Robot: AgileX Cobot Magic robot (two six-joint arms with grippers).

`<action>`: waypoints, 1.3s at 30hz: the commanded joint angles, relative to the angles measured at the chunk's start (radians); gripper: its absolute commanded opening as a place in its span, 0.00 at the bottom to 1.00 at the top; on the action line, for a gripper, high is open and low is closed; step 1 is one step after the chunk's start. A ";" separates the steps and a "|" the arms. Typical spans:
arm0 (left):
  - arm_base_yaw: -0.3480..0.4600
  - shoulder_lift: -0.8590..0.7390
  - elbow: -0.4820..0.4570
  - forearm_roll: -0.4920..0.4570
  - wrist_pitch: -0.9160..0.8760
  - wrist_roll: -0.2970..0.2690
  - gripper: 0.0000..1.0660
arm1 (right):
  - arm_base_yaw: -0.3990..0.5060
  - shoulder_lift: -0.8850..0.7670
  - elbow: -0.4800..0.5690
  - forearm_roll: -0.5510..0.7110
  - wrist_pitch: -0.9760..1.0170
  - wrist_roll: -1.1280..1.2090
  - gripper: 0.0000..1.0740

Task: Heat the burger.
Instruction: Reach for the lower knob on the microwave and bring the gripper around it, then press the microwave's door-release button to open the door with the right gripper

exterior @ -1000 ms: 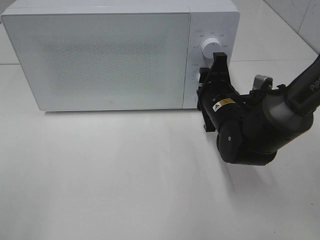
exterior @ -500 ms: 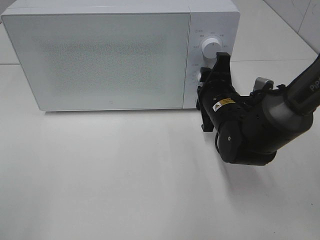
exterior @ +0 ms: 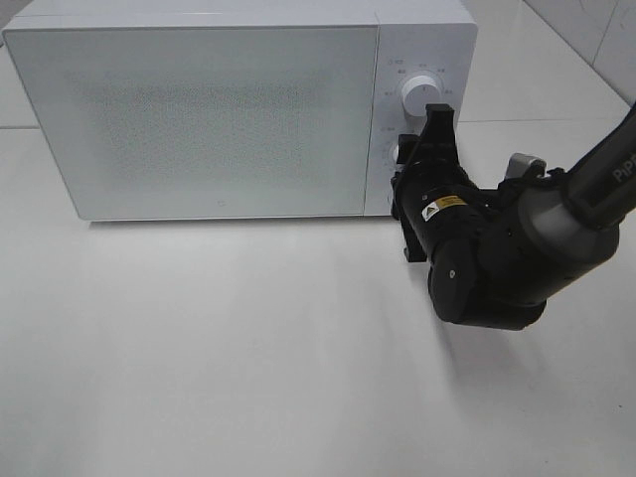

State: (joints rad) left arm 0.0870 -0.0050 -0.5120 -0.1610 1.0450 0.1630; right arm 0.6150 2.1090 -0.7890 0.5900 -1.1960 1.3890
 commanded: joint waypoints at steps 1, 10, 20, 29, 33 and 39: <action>0.002 -0.020 0.004 -0.002 -0.001 -0.004 0.92 | -0.012 -0.005 -0.036 -0.001 -0.036 -0.039 0.45; 0.002 -0.020 0.004 -0.002 -0.001 -0.004 0.92 | -0.009 -0.009 -0.004 0.010 -0.001 -0.060 0.61; 0.002 -0.020 0.004 -0.002 -0.001 -0.004 0.92 | -0.009 -0.105 0.101 -0.065 0.076 -0.159 0.61; 0.002 -0.020 0.004 -0.002 -0.001 -0.004 0.92 | -0.009 -0.275 0.210 -0.161 0.424 -0.489 0.61; 0.002 -0.020 0.004 -0.002 -0.001 -0.004 0.92 | -0.012 -0.347 0.208 -0.163 0.600 -0.736 0.61; 0.002 -0.020 0.004 -0.002 -0.001 -0.004 0.92 | -0.012 -0.485 0.208 -0.169 0.829 -1.107 0.61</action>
State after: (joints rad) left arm 0.0870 -0.0050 -0.5120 -0.1610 1.0450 0.1630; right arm 0.6080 1.6420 -0.5790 0.4370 -0.4020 0.3590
